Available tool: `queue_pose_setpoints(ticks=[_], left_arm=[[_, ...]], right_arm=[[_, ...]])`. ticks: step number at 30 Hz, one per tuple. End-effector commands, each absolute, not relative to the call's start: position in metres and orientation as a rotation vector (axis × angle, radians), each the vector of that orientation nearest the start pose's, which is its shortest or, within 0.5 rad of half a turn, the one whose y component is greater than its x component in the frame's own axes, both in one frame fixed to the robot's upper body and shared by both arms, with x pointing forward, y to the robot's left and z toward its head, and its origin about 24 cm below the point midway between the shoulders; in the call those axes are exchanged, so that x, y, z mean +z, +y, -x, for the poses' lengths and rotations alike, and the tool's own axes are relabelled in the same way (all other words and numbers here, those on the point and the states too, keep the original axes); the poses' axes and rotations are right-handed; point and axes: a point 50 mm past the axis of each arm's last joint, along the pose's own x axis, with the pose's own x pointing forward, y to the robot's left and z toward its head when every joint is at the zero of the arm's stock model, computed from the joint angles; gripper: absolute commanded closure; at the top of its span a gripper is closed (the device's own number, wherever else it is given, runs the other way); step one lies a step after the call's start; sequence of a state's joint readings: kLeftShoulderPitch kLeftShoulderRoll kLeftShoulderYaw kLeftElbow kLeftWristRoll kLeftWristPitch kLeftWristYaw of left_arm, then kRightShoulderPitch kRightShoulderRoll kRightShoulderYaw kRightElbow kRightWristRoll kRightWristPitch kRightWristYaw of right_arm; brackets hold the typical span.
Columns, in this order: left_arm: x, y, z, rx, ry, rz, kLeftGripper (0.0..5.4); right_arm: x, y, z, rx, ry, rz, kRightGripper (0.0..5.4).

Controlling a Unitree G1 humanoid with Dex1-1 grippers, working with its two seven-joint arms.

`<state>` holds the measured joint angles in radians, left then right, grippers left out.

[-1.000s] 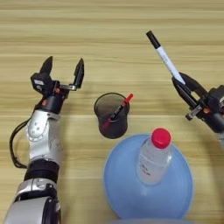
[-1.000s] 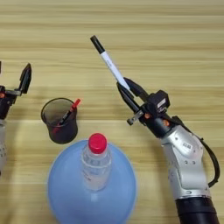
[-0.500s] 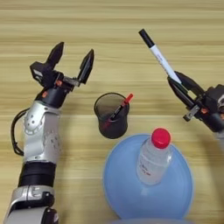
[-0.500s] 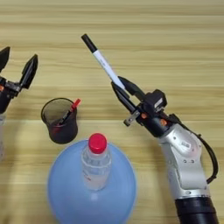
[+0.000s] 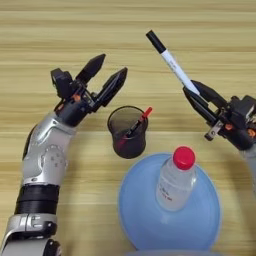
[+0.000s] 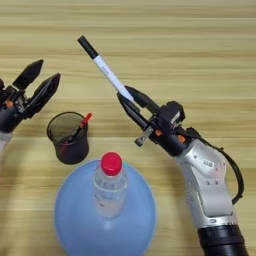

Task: Move the objects on the table

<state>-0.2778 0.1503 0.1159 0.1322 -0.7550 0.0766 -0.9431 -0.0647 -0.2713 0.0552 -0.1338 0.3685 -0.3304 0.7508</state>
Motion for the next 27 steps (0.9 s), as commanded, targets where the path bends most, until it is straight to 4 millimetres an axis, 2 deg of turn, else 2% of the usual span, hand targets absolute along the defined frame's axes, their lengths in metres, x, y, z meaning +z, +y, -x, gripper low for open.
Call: queue_pose_setpoints(ticks=[1, 15, 27], left_arm=[[0.112, 0.147, -0.281, -0.985, -0.374, 0.601, 0.00], [0.131, 0.133, -0.267, -1.121, -0.405, 0.678, 0.00], [0.132, 0.122, -0.264, -1.177, -0.384, 0.687, 0.00]], right_arm=[[0.123, -0.142, -0.236, 0.870, -0.533, 0.078, 4.64], [0.108, -0.133, -0.227, 1.002, -0.437, 0.089, 4.64], [0.110, -0.129, -0.225, 1.026, -0.445, 0.094, 4.64]])
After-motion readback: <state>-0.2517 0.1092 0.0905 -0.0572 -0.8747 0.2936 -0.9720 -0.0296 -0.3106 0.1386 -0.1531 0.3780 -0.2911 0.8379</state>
